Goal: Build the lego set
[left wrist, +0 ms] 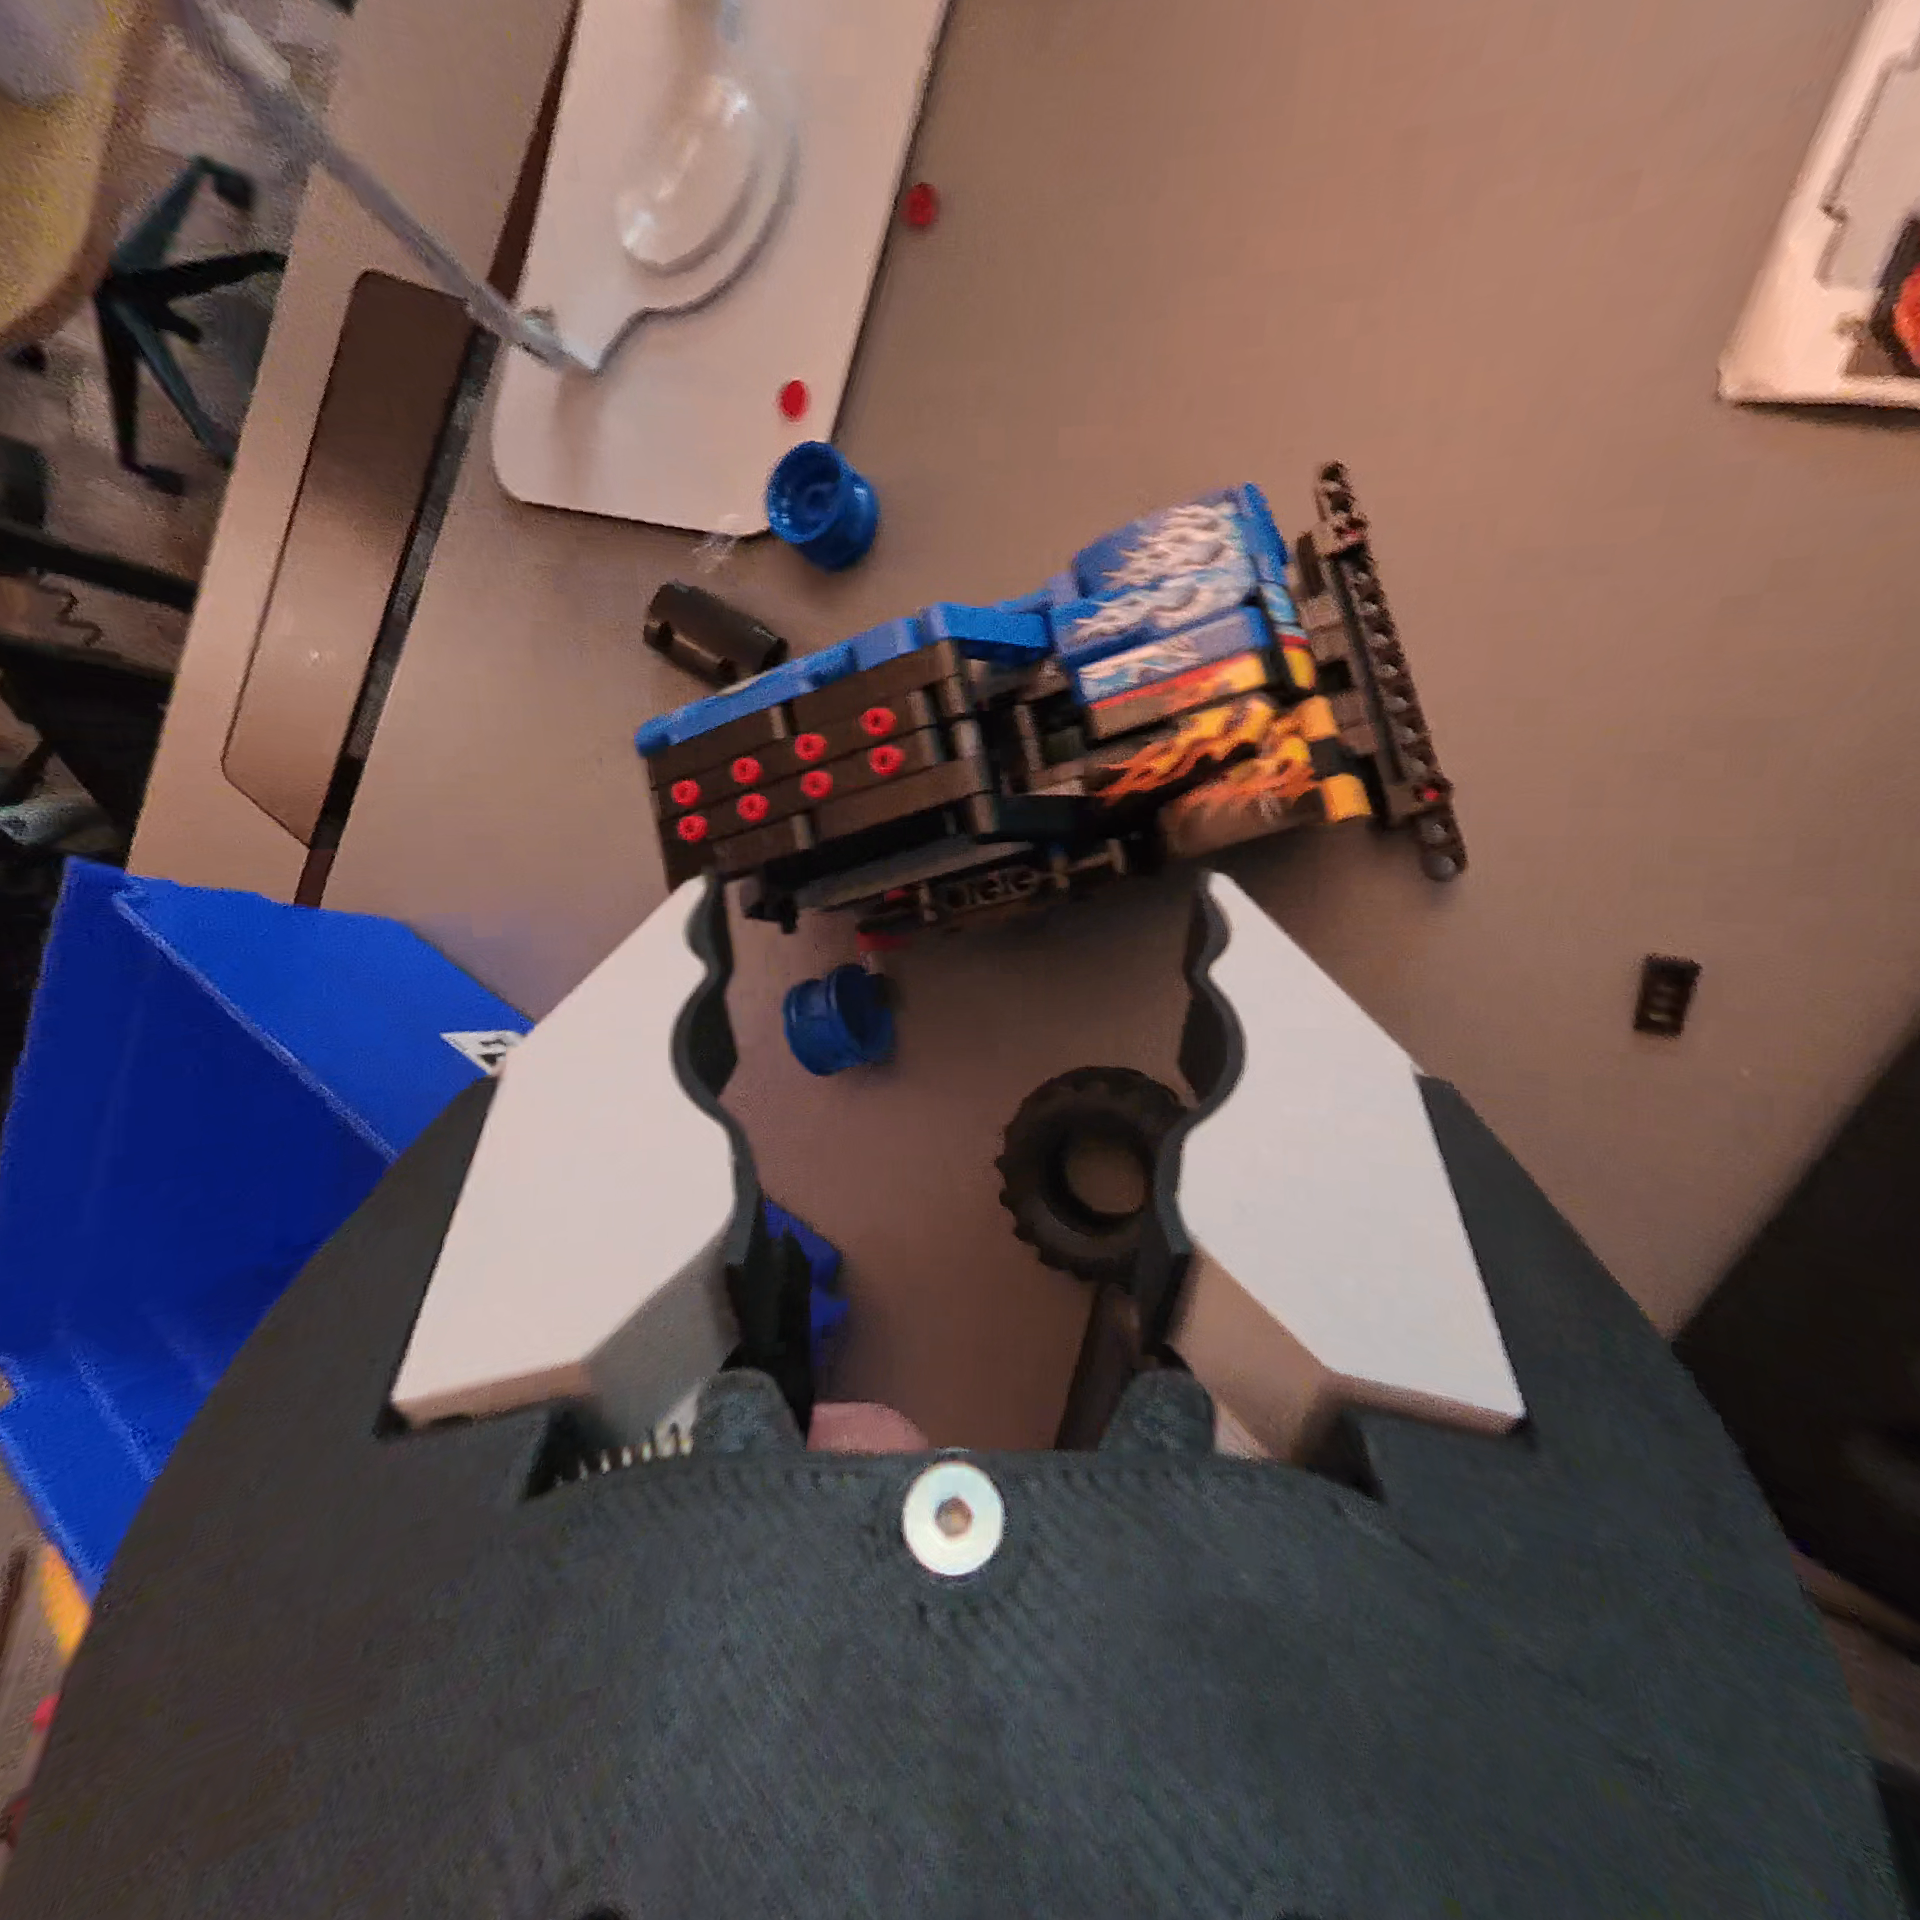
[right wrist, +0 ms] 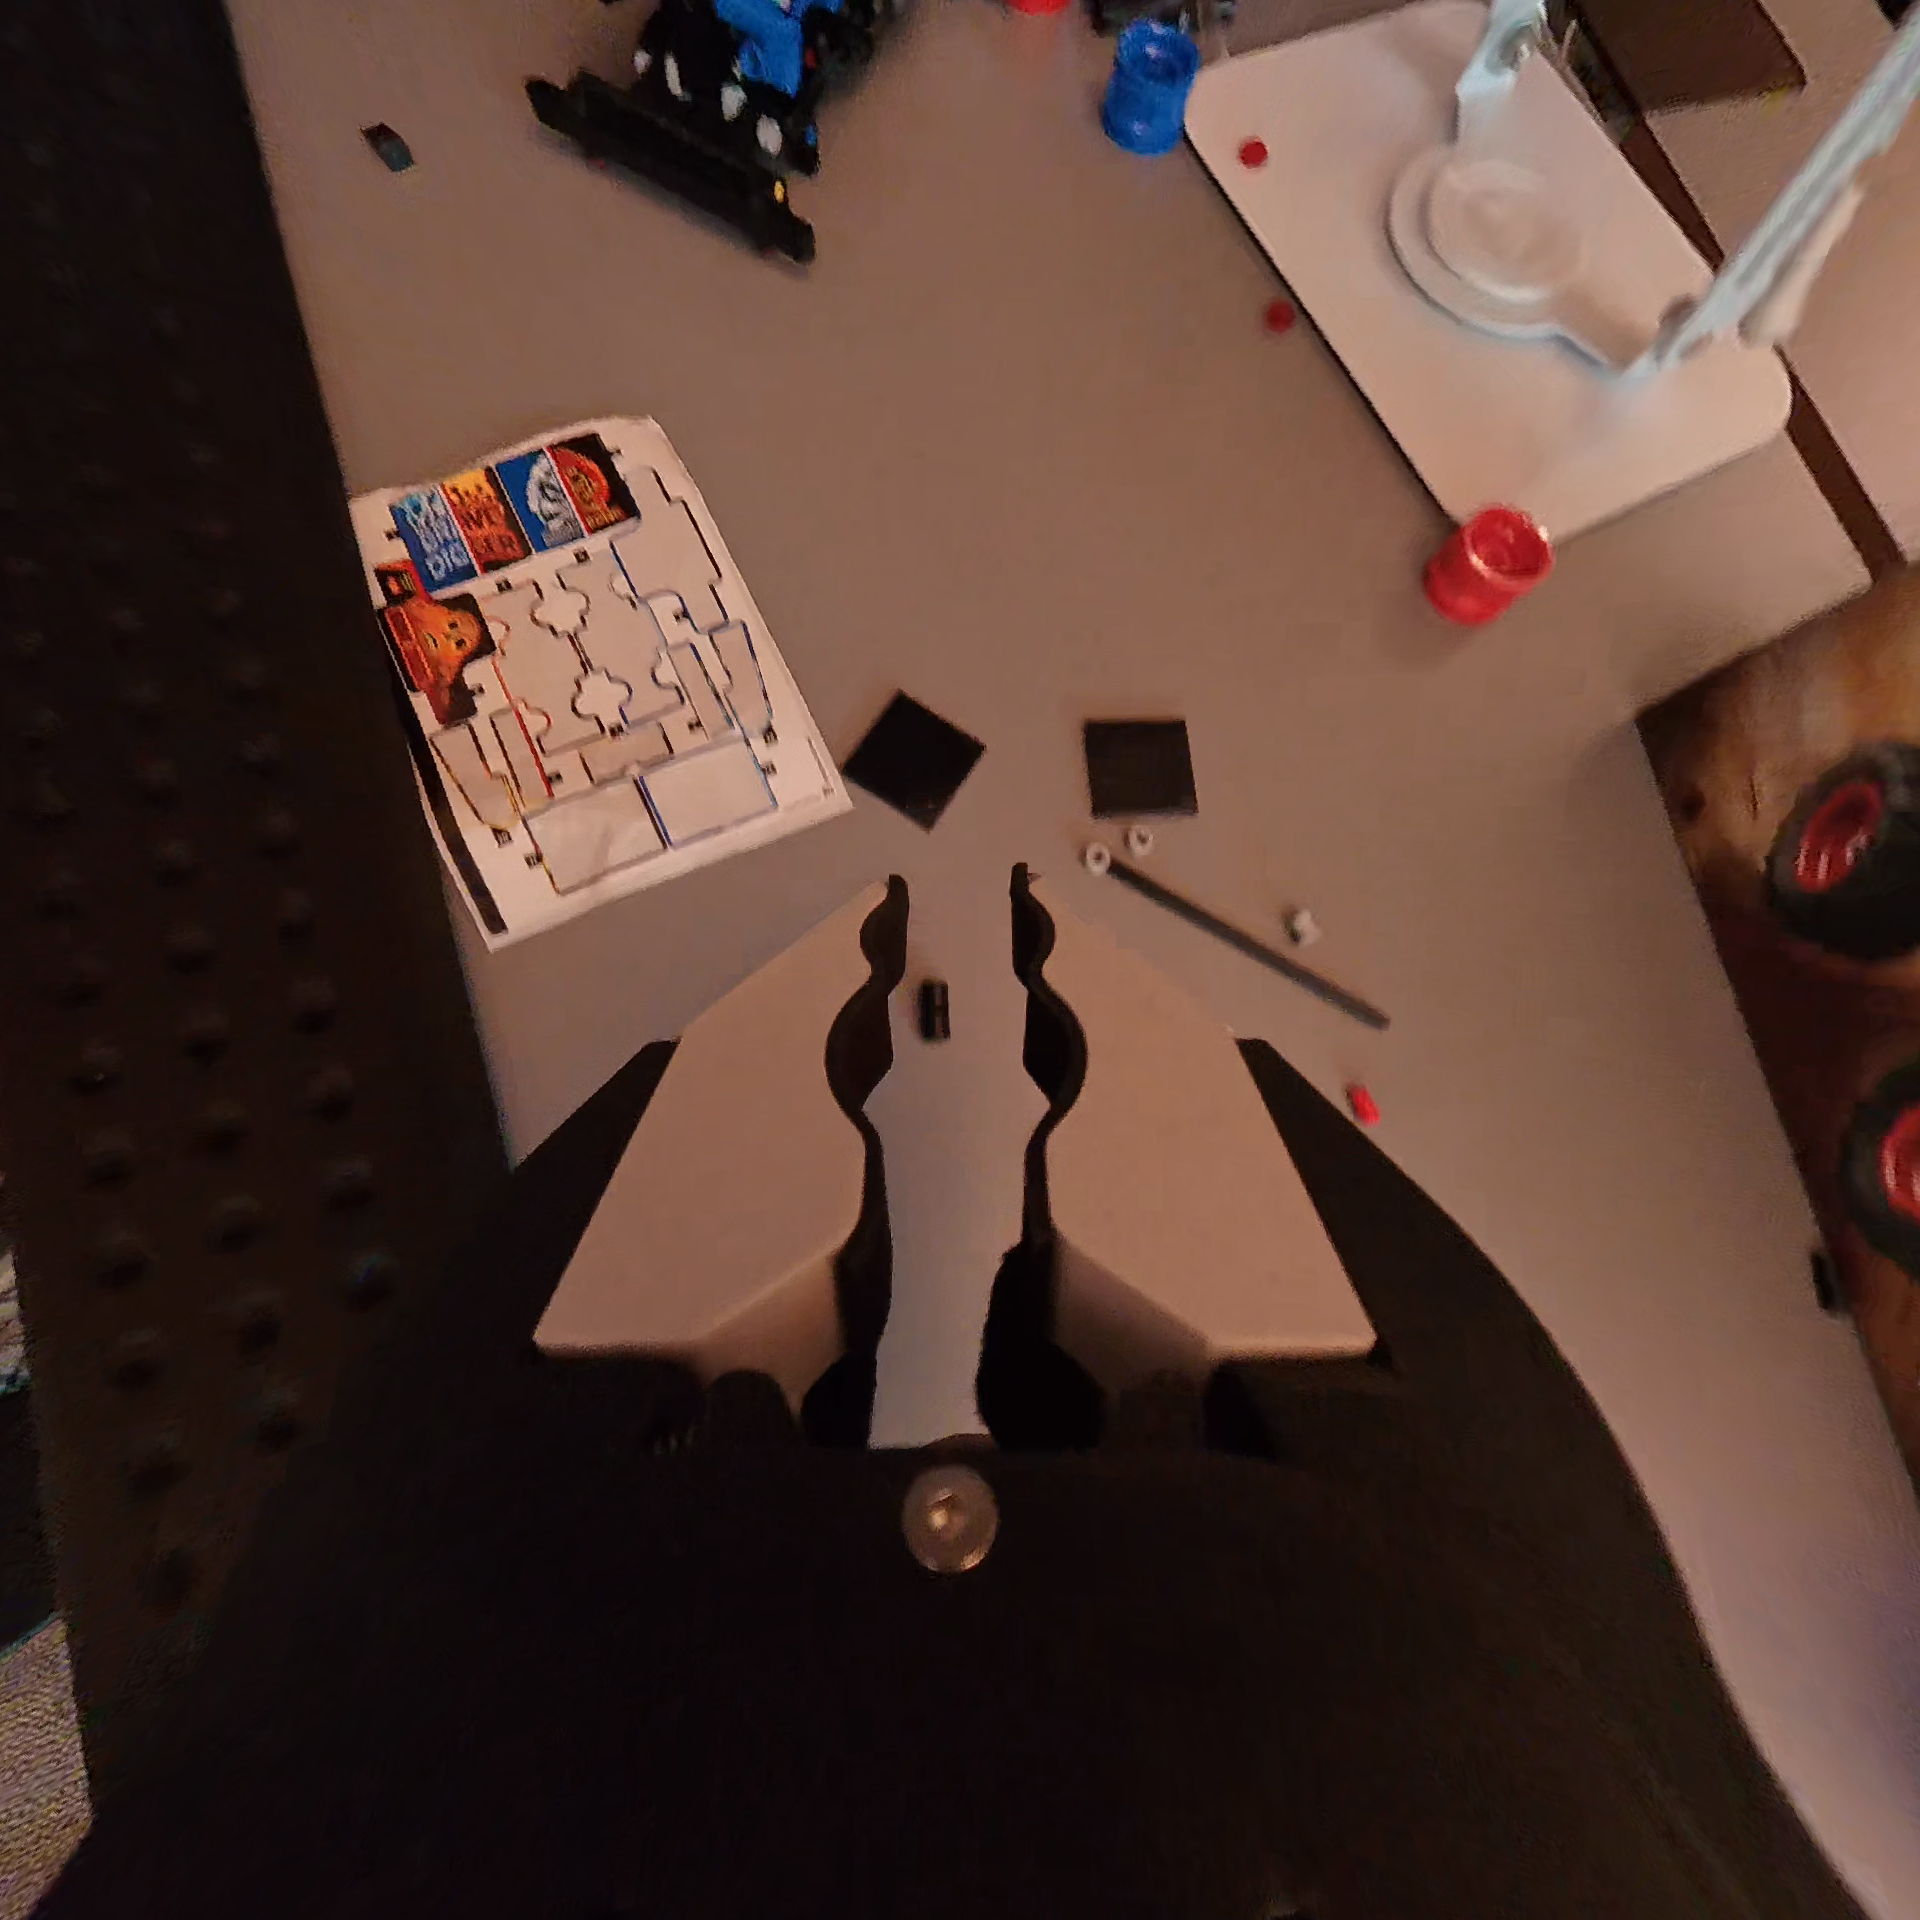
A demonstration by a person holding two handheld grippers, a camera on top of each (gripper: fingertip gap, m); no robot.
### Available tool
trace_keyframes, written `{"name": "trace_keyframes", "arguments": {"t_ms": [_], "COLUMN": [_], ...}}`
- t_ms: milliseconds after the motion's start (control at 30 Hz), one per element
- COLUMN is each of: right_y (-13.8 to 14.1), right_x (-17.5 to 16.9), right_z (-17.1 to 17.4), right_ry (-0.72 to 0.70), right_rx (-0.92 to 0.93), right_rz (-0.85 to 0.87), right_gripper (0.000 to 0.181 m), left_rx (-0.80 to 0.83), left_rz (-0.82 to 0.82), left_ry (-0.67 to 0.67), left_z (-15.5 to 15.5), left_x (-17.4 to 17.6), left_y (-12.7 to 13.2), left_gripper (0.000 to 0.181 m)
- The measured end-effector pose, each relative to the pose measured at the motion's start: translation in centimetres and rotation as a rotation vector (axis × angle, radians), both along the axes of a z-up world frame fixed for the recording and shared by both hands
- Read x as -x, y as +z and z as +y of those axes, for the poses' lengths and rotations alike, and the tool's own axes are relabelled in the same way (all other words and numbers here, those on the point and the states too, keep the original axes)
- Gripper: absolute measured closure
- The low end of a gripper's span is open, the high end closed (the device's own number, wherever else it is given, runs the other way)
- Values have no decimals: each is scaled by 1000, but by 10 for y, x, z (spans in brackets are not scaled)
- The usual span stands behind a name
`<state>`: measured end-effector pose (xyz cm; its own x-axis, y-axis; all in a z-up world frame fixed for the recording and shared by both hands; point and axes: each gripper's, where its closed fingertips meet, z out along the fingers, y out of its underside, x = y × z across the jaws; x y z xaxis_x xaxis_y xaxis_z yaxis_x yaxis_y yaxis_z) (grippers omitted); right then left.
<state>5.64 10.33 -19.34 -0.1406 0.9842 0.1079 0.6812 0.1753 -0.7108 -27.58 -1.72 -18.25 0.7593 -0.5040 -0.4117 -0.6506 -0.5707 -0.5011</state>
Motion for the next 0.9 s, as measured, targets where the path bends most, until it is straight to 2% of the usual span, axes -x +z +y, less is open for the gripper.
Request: {"name": "trace_keyframes", "arguments": {"t_ms": [167,233,267,400,733,833,900], "right_y": [12,11,10,8,18,14,13], "right_x": [43,57,64,90,163,181,189], "right_z": [-21,-31,-35,-48,-60,-57,-56], "right_ry": [87,132,151,207,265,265,272], "right_rx": [-22,-34,-44,-59,-106,-172,-198], "right_rz": [24,12,3,-9,121,128,126], "right_gripper": [163,163,163,163,161,159,159], "left_rx": [75,102,115,121,75,61,38], "left_rz": [-69,-131,-157,-162,-213,-158,-113], "left_ry": [132,113,86,23,-246,-238,-218], "left_z": [12,14,14,17,42,41,38], "left_x": [27,22,16,5,-52,-47,-38], "left_y": [-18,-26,-29,-32,-33,-30,-27], "left_gripper": [65,70,80,93,103,99,107]}}
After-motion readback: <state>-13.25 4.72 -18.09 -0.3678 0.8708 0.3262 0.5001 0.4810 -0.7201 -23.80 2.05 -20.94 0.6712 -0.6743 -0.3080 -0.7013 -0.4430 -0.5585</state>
